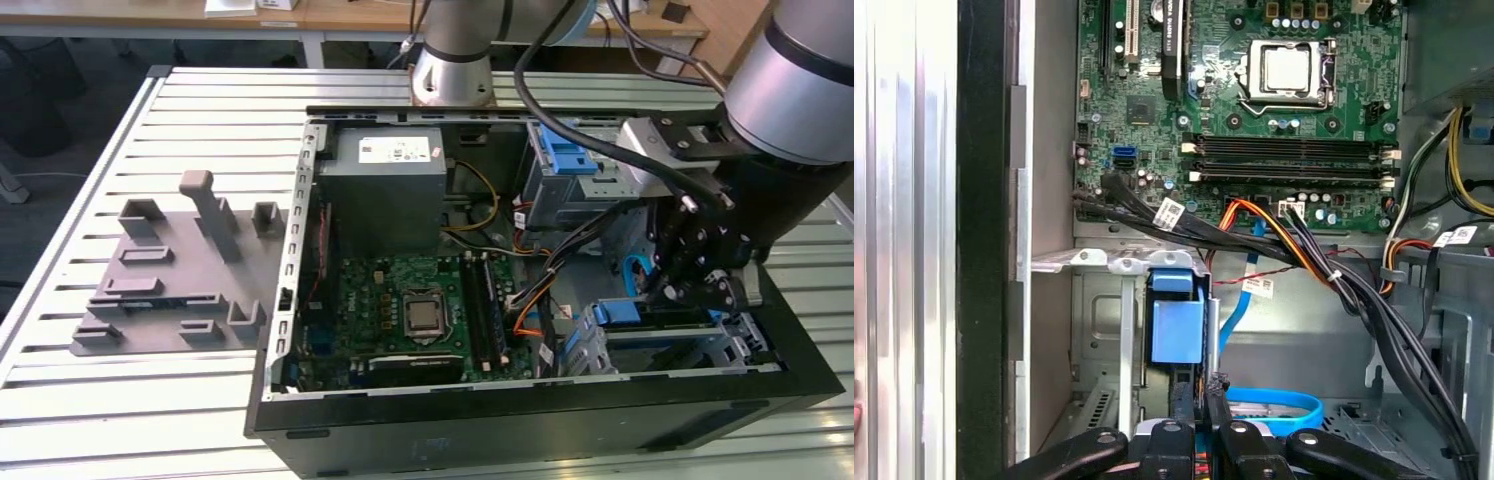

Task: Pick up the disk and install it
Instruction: 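Insert the second disk wire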

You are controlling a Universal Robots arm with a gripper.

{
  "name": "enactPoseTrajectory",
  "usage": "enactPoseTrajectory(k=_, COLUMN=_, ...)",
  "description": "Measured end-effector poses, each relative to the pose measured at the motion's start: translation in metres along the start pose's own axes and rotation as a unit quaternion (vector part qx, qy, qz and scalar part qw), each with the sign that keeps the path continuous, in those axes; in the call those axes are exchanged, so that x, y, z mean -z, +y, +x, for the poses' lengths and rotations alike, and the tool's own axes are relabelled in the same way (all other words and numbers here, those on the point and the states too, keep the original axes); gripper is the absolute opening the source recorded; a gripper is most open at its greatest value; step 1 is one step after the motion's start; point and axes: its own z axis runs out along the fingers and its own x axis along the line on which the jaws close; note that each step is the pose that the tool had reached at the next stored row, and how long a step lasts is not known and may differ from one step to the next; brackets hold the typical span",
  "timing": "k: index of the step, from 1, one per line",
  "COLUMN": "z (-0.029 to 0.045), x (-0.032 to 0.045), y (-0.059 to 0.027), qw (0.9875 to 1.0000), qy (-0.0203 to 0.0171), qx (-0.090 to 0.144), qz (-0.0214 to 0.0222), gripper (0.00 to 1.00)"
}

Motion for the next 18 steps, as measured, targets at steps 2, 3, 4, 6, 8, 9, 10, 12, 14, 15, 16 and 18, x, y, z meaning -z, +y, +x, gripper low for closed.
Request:
enactPoseTrajectory(k=2, z=0.0005, x=-0.0003, y=0.0, qw=1.0, qy=-0.0001, qx=0.0, qz=0.0001, gripper=0.16)
enactPoseTrajectory(k=3, z=0.0006, x=-0.0004, y=0.0, qw=1.0, qy=-0.0001, qx=0.0, qz=0.0001, gripper=0.16)
enactPoseTrajectory(k=4, z=0.0007, x=-0.0005, y=0.0, qw=1.0, qy=0.0, qx=0.0, qz=0.0001, gripper=0.16)
enactPoseTrajectory(k=6, z=0.0008, x=-0.0008, y=-0.0001, qw=1.0, qy=0.0, qx=0.0, qz=0.0, gripper=0.16)
enactPoseTrajectory(k=8, z=0.0008, x=-0.0012, y=-0.0002, qw=1.0, qy=0.0, qx=0.0, qz=0.0001, gripper=0.16)
enactPoseTrajectory(k=9, z=0.0009, x=-0.0015, y=-0.0002, qw=1.0, qy=0.0, qx=0.0, qz=0.0001, gripper=0.16)
enactPoseTrajectory(k=10, z=0.0008, x=-0.0017, y=-0.0002, qw=1.0, qy=0.0, qx=0.0, qz=0.0, gripper=0.16)
enactPoseTrajectory(k=12, z=0.0009, x=-0.002, y=-0.0005, qw=1.0, qy=0.0, qx=0.0, qz=0.0, gripper=0.16)
enactPoseTrajectory(k=14, z=0.0009, x=-0.0023, y=-0.0011, qw=1.0, qy=-0.0003, qx=0.0, qz=0.0001, gripper=0.16)
enactPoseTrajectory(k=15, z=0.0009, x=-0.0024, y=-0.0015, qw=1.0, qy=-0.0003, qx=0.0, qz=0.0001, gripper=0.16)
enactPoseTrajectory(k=16, z=0.0009, x=-0.0026, y=-0.0019, qw=1.0, qy=-0.0004, qx=0.0, qz=0.0001, gripper=0.16)
enactPoseTrajectory(k=18, z=0.0011, x=-0.0029, y=-0.0019, qw=1.0, qy=-0.0004, qx=0.0, qz=0.0001, gripper=0.16)
